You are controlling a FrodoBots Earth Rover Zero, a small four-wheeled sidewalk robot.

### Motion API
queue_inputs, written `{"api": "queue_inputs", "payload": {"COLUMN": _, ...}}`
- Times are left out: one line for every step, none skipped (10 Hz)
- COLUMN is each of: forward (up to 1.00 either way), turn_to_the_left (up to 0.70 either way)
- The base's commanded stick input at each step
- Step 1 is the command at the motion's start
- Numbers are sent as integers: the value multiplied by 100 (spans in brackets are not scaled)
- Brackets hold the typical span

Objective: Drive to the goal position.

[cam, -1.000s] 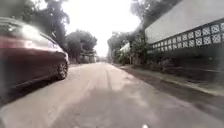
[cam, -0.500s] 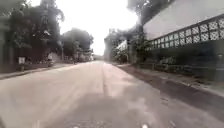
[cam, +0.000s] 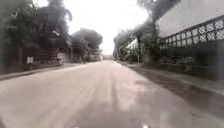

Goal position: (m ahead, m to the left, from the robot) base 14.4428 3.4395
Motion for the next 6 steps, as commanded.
{"api": "queue_inputs", "payload": {"forward": 85, "turn_to_the_left": -34}}
{"api": "queue_inputs", "payload": {"forward": 85, "turn_to_the_left": -34}}
{"api": "queue_inputs", "payload": {"forward": 85, "turn_to_the_left": -34}}
{"api": "queue_inputs", "payload": {"forward": 85, "turn_to_the_left": -3}}
{"api": "queue_inputs", "payload": {"forward": 85, "turn_to_the_left": 11}}
{"api": "queue_inputs", "payload": {"forward": 85, "turn_to_the_left": 13}}
